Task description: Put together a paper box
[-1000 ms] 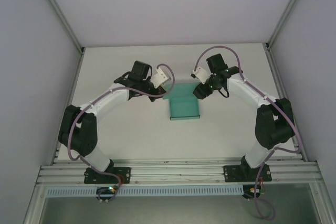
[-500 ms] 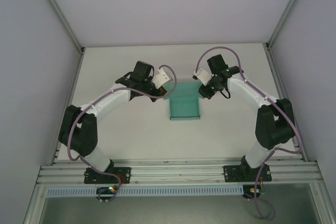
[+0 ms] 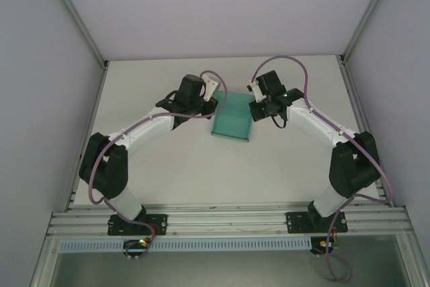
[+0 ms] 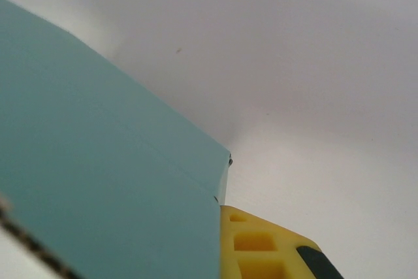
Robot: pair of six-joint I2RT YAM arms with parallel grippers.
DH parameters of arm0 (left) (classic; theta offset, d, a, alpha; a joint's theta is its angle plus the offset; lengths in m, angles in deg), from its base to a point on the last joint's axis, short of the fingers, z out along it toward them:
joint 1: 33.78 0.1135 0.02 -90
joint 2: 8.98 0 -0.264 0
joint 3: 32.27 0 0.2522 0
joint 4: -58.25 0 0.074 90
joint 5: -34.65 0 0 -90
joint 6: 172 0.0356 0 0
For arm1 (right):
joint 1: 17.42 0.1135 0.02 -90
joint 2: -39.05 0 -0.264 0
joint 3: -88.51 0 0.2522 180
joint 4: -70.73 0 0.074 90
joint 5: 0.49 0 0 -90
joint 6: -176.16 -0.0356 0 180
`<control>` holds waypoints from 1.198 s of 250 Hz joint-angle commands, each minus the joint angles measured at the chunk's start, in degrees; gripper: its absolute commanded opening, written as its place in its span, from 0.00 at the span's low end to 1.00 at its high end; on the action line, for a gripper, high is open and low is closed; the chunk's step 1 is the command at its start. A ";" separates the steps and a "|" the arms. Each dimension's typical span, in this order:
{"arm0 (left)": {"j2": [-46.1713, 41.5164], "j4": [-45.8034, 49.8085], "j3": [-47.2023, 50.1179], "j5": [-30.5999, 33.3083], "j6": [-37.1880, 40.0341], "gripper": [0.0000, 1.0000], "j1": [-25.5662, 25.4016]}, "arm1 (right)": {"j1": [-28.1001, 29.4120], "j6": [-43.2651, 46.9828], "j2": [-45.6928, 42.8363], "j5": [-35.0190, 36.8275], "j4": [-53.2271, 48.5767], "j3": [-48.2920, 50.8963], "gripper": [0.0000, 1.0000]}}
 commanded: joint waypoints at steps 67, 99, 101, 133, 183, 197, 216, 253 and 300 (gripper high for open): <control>1.55 -6.12 3.37 0.38 -10.69 0.00 -3.14 | 3.47 -28.48 4.59 2.93 18.55 0.79 0.00; 1.85 -8.66 4.86 0.75 -13.05 0.00 -3.40 | 5.16 -28.84 5.53 4.63 19.14 1.27 0.00; 1.89 -8.79 4.99 0.56 -13.25 0.00 -3.41 | 5.26 -28.82 5.60 4.75 19.24 1.37 0.00; 2.83 -10.07 5.19 0.78 -15.57 0.00 -3.59 | 7.02 -28.45 5.76 7.31 20.67 2.43 0.00; 2.78 -11.93 6.48 -0.41 -18.24 0.00 -3.67 | 10.06 -26.20 5.63 13.37 19.54 2.48 0.00; 2.70 -12.88 6.84 -0.87 -19.01 0.00 -3.73 | 10.65 -25.97 5.59 14.42 20.40 3.00 0.00; 2.64 -12.22 7.01 -0.68 -18.31 0.00 -3.86 | 11.07 -25.60 5.29 14.59 20.70 3.69 0.00; 0.92 -15.64 12.04 -1.82 -15.98 0.00 -4.26 | 11.48 -24.66 3.26 16.46 23.84 8.67 0.00; -2.47 -19.47 19.40 -1.78 -14.00 0.00 -4.78 | 12.19 -21.60 -0.52 16.50 29.24 16.92 0.00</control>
